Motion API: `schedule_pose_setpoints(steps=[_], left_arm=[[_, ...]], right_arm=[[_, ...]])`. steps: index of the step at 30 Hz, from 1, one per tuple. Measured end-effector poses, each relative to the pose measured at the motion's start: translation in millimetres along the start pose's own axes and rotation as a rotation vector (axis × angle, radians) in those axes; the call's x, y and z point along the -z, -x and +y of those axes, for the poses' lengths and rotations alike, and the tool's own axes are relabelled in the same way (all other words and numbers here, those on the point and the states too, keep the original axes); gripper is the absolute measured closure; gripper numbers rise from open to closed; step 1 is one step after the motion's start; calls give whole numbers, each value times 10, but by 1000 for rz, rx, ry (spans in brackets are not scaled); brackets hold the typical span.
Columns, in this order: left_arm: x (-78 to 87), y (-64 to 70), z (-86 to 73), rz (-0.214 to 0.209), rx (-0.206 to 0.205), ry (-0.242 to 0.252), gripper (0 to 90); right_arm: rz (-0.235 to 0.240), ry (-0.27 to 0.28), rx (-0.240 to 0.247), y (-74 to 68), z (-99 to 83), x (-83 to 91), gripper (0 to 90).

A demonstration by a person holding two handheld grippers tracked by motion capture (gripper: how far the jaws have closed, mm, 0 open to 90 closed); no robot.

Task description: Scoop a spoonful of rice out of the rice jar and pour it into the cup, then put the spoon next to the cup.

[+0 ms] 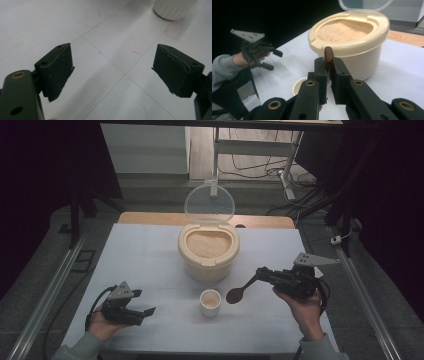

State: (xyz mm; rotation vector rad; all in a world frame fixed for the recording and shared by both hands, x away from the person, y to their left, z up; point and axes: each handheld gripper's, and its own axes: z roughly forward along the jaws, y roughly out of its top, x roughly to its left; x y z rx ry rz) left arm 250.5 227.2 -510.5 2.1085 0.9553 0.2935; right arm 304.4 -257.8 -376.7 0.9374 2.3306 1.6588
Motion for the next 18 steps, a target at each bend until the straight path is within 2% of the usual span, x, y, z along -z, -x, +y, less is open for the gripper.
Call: schedule_pose_setpoints(steps=[8, 18], left_arm=[[-2, 0, -2, -2, 2, 0, 162], [-7, 0, -1, 1, -2, -3, 162]], right_arm=[[32, -61, 23, -30, 20, -78, 834], [101, -205, 47, -73, -27, -284, 833]])
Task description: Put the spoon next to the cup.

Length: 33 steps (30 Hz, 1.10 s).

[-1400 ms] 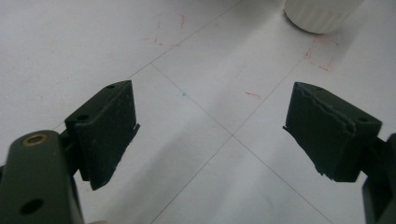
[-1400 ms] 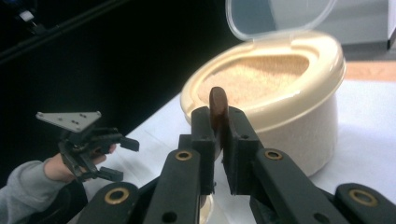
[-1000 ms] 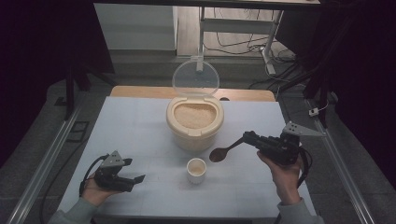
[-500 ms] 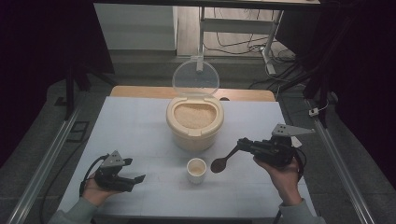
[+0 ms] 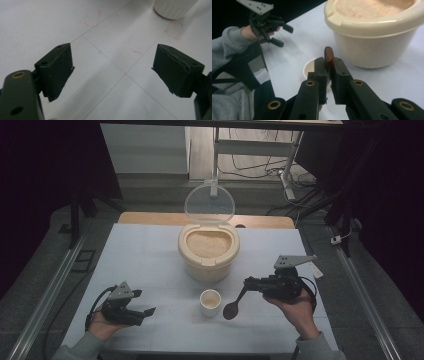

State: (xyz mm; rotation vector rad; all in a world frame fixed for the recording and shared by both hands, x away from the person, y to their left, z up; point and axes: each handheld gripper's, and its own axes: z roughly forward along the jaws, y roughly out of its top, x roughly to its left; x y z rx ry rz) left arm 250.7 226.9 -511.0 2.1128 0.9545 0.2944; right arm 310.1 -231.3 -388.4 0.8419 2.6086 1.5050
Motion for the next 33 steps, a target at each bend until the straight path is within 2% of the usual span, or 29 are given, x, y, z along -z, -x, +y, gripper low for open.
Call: schedule_pose_setpoints(steps=[6, 14, 20, 27, 33], left_arm=[[-12, -5, 0, -3, 0, -4, 162], [-10, -1, 0, -5, -5, -8, 163], [-16, -3, -1, -5, -4, -10, 163], [-15, -2, -2, -6, -5, -10, 163], [-21, -2, -1, -7, -6, -12, 163]], right_arm=[[22, -65, 5, 11, 13, -137, 833], [47, -162, -23, 92, -25, -319, 832], [71, -169, -58, 185, 3, -411, 831], [19, -167, -64, 291, 9, -554, 790], [-63, -153, -56, 393, -61, -663, 733]])
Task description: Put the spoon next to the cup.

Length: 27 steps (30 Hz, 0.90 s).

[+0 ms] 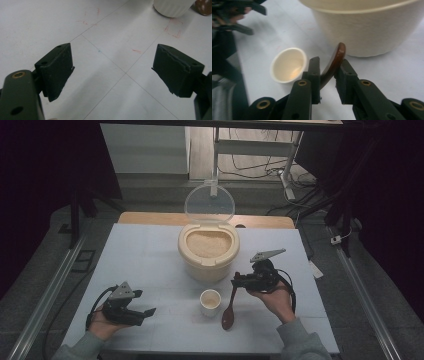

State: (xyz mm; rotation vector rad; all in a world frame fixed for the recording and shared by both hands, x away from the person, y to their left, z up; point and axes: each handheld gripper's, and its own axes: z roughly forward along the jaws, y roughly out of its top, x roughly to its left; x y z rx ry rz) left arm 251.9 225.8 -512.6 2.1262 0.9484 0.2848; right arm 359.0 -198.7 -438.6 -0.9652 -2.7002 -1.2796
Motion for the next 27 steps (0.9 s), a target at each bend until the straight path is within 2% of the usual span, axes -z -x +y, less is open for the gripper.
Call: schedule_pose_setpoints(steps=[5, 10, 15, 23, 27], left_arm=[[-5, 1, 2, -1, -1, -2, 163], [-9, -3, 1, -1, -3, -5, 163], [-12, -5, 0, -1, -2, -6, 163], [-18, -3, -1, -3, -2, -9, 163], [-22, -1, -1, -3, -3, -12, 163]], right_arm=[[-73, 12, -17, 123, -98, -162, 670], [-102, 18, -47, 244, -176, -321, 625], [-157, -17, -67, 353, -235, -468, 578], [-267, -64, -77, 365, -291, -595, 506], [-280, -66, -90, 365, -303, -613, 460]])
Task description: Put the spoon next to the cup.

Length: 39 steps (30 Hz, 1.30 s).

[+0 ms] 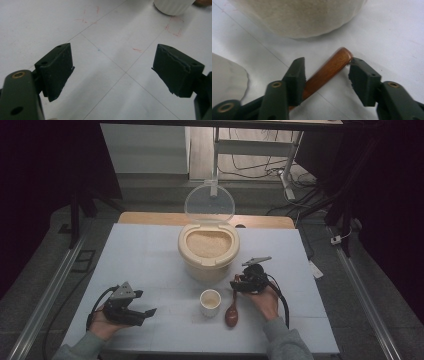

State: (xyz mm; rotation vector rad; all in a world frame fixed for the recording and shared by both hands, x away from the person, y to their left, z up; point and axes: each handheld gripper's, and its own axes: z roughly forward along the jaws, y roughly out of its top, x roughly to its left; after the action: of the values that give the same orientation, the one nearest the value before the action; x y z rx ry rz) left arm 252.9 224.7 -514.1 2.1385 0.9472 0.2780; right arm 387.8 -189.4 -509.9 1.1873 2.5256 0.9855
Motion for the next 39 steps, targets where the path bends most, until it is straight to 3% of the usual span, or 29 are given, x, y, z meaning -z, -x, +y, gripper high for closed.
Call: schedule_pose_setpoints(steps=[4, 8, 13, 18, 26, 32, 39], left_arm=[[2, -3, -2, 0, -3, -3, 163], [5, -4, -6, 1, 4, 4, 163], [13, -2, -6, 6, 3, 6, 163], [14, -5, -6, 11, 8, 12, 163], [18, -7, -4, 22, 13, 21, 161], [26, -10, -5, 26, 18, 28, 160], [39, -12, -4, 31, 18, 38, 159]], right_arm=[[-11, 27, -9, 8, -7, 33, 430], [-12, 92, -15, 32, -25, 187, 419], [22, 187, 15, 50, -108, 479, 428], [58, 245, 74, 55, -264, 738, 439], [75, 281, 162, 50, -522, 987, 439], [76, 296, 172, 90, -724, 1114, 439], [40, 278, 177, 178, -931, 1188, 438]])
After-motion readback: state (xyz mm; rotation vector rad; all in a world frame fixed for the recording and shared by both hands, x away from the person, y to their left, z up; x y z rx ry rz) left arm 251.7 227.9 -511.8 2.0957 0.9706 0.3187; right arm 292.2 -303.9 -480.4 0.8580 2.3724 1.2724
